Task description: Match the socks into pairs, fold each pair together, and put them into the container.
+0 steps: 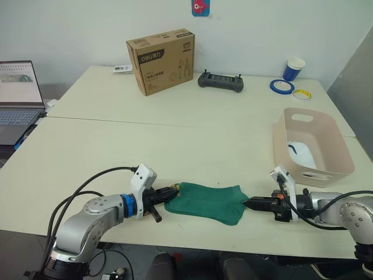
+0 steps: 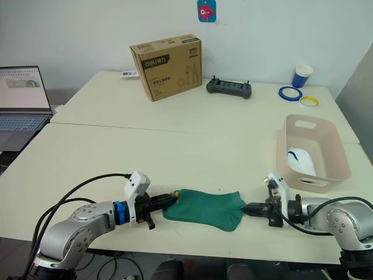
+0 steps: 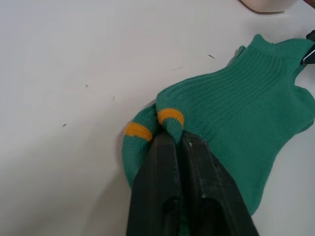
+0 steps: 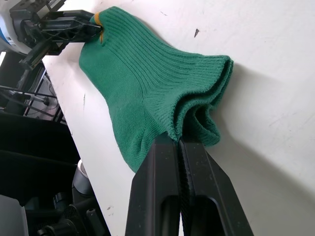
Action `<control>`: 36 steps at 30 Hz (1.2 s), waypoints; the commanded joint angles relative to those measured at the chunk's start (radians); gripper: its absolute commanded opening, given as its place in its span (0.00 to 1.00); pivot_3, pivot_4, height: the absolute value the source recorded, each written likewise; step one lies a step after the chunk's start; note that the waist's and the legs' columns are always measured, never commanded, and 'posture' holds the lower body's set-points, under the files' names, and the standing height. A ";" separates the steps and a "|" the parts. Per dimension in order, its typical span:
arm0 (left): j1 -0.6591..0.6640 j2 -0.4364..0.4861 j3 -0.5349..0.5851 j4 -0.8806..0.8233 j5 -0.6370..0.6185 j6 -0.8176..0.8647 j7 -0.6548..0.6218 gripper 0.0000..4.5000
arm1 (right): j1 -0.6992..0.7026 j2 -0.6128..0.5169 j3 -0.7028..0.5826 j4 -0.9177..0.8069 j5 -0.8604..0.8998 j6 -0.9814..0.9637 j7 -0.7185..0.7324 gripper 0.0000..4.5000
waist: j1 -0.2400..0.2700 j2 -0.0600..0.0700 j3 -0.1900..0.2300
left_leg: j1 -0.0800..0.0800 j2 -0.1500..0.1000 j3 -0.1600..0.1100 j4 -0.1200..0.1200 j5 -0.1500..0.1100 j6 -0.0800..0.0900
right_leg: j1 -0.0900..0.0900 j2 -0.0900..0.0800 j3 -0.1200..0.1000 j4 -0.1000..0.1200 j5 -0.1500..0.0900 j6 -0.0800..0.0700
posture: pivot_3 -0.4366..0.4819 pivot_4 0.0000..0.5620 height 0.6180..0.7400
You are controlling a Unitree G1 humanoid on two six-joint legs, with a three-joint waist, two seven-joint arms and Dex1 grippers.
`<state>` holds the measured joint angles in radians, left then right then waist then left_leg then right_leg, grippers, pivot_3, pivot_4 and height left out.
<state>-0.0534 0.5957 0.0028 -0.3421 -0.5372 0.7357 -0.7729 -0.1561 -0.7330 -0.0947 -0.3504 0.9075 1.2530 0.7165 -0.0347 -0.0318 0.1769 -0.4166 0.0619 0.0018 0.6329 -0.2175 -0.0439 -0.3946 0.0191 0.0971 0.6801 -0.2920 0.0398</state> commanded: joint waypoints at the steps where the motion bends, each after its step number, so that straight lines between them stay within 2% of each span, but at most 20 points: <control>1: -0.010 0.002 0.006 -0.006 -0.002 -0.012 -0.002 0.36 | 0.003 -0.018 -0.005 -0.022 0.001 -0.019 0.018 0.11 | 0.000 0.000 0.000 | 0.000 0.000 0.000 0.000 0.000 0.000 | 0.000 0.000 0.000 0.000 0.000 0.000 | 0.48 0.27 1.00; 5: 0.003 0.038 0.052 -0.005 -0.017 0.001 -0.017 0.65 | 0.011 -0.055 -0.003 -0.030 -0.041 -0.080 0.055 0.40 | 0.000 0.000 0.000 | 0.000 0.000 0.000 0.000 0.000 0.000 | 0.000 0.000 0.000 0.000 0.000 0.000 | 0.48 0.27 1.00; 10: -0.005 0.110 0.196 0.018 -0.108 0.036 -0.064 0.99 | 0.001 -0.127 -0.089 -0.046 -0.030 -0.168 0.140 0.40 | -0.001 0.000 0.000 | 0.000 0.000 0.000 0.000 0.000 0.000 | -0.001 0.000 0.000 0.000 0.000 0.000 | 0.48 0.27 1.00; 14: -0.015 0.155 0.226 -0.001 -0.137 0.023 -0.114 0.99 | -0.028 -0.156 -0.081 -0.083 -0.026 -0.231 0.200 0.40 | 0.000 0.000 0.000 | 0.000 0.000 0.001 -0.001 0.000 0.000 | -0.001 0.000 0.000 0.000 -0.001 -0.001 | 0.48 0.27 1.00; 18: -0.085 0.166 0.151 -0.023 -0.091 -0.075 -0.182 0.99 | -0.118 -0.068 0.049 -0.141 -0.113 -0.361 0.187 0.40 | -0.001 -0.001 0.001 | 0.000 0.001 0.000 -0.001 0.000 0.000 | -0.001 0.000 -0.001 0.000 -0.001 -0.001 | 0.48 0.27 1.00; 21: -0.132 0.182 -0.002 -0.033 0.025 -0.166 -0.237 0.85 | -0.146 -0.052 0.255 -0.123 -0.354 -0.585 0.235 0.27 | 0.000 0.000 0.001 | 0.000 0.001 0.000 -0.001 0.000 0.000 | -0.001 0.000 0.000 0.000 0.000 -0.001 | 0.48 0.27 1.00; 24: -0.167 0.164 -0.104 -0.012 0.103 -0.252 -0.268 0.63 | -0.176 0.023 0.341 -0.068 -0.427 -0.671 0.233 0.02 | 0.001 -0.001 0.001 | 0.000 0.000 0.001 -0.002 0.000 0.000 | -0.001 -0.001 0.000 -0.001 -0.001 -0.001 | 0.48 0.27 1.00; 29: -0.195 0.138 -0.207 0.048 0.201 -0.349 -0.291 0.26 | -0.190 0.082 0.408 0.005 -0.508 -0.739 0.248 0.00 | 0.002 -0.001 0.001 | -0.003 0.000 0.001 -0.002 0.000 0.000 | -0.003 0.000 0.000 0.000 -0.001 -0.002 | 0.48 0.27 1.00; 32: -0.212 0.113 -0.273 0.119 0.276 -0.406 -0.291 0.03 | -0.166 0.079 0.469 0.078 -0.599 -0.819 0.277 0.00 | 0.002 -0.001 0.001 | -0.002 0.000 0.001 -0.002 0.000 0.000 | -0.003 0.001 0.000 0.000 -0.001 -0.002 | 0.48 0.27 1.00; 36: -0.193 0.119 -0.262 0.171 0.299 -0.422 -0.291 0.01 | -0.106 0.050 0.443 0.149 -0.638 -0.887 0.293 0.00 | 0.003 -0.001 0.001 | -0.002 0.000 0.001 -0.002 0.000 0.000 | -0.003 0.001 0.000 0.000 -0.001 -0.001 | 0.48 0.27 1.00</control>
<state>-0.2505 0.7045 -0.2787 -0.1702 -0.2459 0.3354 -1.0597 -0.2741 -0.6614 0.3806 -0.2093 0.2871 0.4145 0.9951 -0.0322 -0.0323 0.1775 -0.4182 0.0623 0.0025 0.6314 -0.2174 -0.0439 -0.3972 0.0197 0.0970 0.6805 -0.2930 0.0384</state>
